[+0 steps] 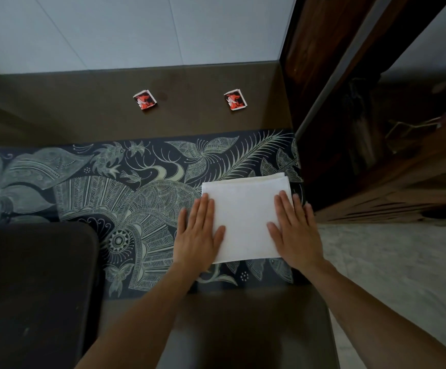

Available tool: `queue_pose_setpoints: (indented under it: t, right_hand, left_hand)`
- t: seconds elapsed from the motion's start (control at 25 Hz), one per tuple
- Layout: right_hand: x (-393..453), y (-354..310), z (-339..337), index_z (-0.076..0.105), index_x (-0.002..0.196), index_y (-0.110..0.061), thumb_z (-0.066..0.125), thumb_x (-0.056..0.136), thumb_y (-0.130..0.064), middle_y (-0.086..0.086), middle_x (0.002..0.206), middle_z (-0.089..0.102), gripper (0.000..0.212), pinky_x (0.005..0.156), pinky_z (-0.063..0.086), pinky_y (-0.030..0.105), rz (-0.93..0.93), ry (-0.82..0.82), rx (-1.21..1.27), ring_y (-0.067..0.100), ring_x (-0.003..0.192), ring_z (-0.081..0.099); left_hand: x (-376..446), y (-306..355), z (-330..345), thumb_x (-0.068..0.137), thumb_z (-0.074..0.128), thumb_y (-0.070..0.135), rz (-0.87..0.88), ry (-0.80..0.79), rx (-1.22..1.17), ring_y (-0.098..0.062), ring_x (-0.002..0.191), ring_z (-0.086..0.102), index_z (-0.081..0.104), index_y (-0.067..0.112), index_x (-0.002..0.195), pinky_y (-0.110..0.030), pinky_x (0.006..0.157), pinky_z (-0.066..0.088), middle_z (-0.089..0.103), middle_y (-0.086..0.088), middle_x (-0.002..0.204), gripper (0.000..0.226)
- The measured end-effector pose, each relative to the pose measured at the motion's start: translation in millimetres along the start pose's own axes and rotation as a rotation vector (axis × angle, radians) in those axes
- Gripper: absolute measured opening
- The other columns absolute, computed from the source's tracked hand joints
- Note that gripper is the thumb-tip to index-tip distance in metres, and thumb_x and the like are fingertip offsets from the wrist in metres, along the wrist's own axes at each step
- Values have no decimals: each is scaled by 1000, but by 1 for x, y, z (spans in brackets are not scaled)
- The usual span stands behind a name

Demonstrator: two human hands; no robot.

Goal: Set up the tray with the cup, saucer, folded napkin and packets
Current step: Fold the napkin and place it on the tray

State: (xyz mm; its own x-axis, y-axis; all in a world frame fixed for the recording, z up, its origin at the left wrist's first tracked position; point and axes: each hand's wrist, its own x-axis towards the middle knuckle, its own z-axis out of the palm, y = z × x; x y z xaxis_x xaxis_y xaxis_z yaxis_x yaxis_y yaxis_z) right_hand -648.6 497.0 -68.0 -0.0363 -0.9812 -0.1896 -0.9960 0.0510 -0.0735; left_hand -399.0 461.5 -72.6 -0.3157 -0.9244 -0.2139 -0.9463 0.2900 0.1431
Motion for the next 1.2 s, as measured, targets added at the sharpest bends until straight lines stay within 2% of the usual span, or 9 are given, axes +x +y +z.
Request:
queue_pose_setpoints:
  t: [0.16,0.32,0.52,0.64,0.76,0.88,1.0,1.12,1.2]
  right_hand:
    - [20,-17,-14,10,154,-10,22,99,-51,8,162,6,70,120,9,52,-68,55,-8,27,150,1]
    - [59,-34,-14,3,155,-12,16,99,-53,7,163,3,70,121,5,45,-171,-7,-10,23,150,-3]
    - [68,-26,-6,-3,155,-18,12,98,-59,3,163,-4,72,120,3,51,-143,16,-74,22,149,-8]
    - [69,-25,-7,-2,155,-20,14,97,-60,3,162,-3,72,118,5,56,-40,50,-56,23,150,-4]
    - [71,-23,-7,4,155,-20,15,99,-55,2,163,3,67,118,7,56,-43,43,-28,22,150,2]
    - [77,-15,-21,22,152,-23,32,101,-40,2,159,25,56,114,20,60,-114,57,-10,24,145,23]
    - [99,1,-51,39,143,-26,53,94,-27,0,140,45,51,107,31,56,-224,-3,-71,24,127,42]
    - [125,2,-78,49,131,-27,56,90,-30,1,126,52,42,99,35,46,-221,-147,-78,24,120,42]
    - [130,-3,-86,57,121,-25,58,89,-27,3,119,54,32,94,38,43,-211,-205,-78,25,116,45]
  left_hand:
    - [19,10,-15,99,4,56,-15,21,-27,-21,148,-18,-12,10,153,-46,121,-5,-19,-7,161,72]
    - [53,34,-19,96,-6,57,101,-3,2,-21,147,-22,-14,9,152,-42,122,-4,-21,-8,160,74]
    - [61,14,-10,99,3,56,155,-13,6,-17,147,-22,-15,12,152,-38,121,-6,-20,-5,161,71]
    - [62,13,-10,99,3,56,156,8,0,-16,147,-22,-15,13,153,-36,121,-7,-20,-4,161,70]
    - [62,13,-9,99,3,55,156,0,-4,-17,148,-18,-14,14,153,-39,121,-7,-17,-3,162,70]
    - [65,-2,-22,102,13,51,146,31,29,-21,150,8,2,18,155,-49,120,3,7,0,163,64]
    - [82,-13,-49,99,40,44,189,27,10,-24,133,41,30,23,150,-48,112,25,41,-1,148,55]
    - [112,-14,-75,88,64,27,78,-156,-128,-25,118,53,50,23,135,-47,106,39,54,-3,129,49]
    - [122,-15,-86,84,65,14,21,-250,-168,-24,108,59,60,21,123,-44,97,48,63,-3,117,40]
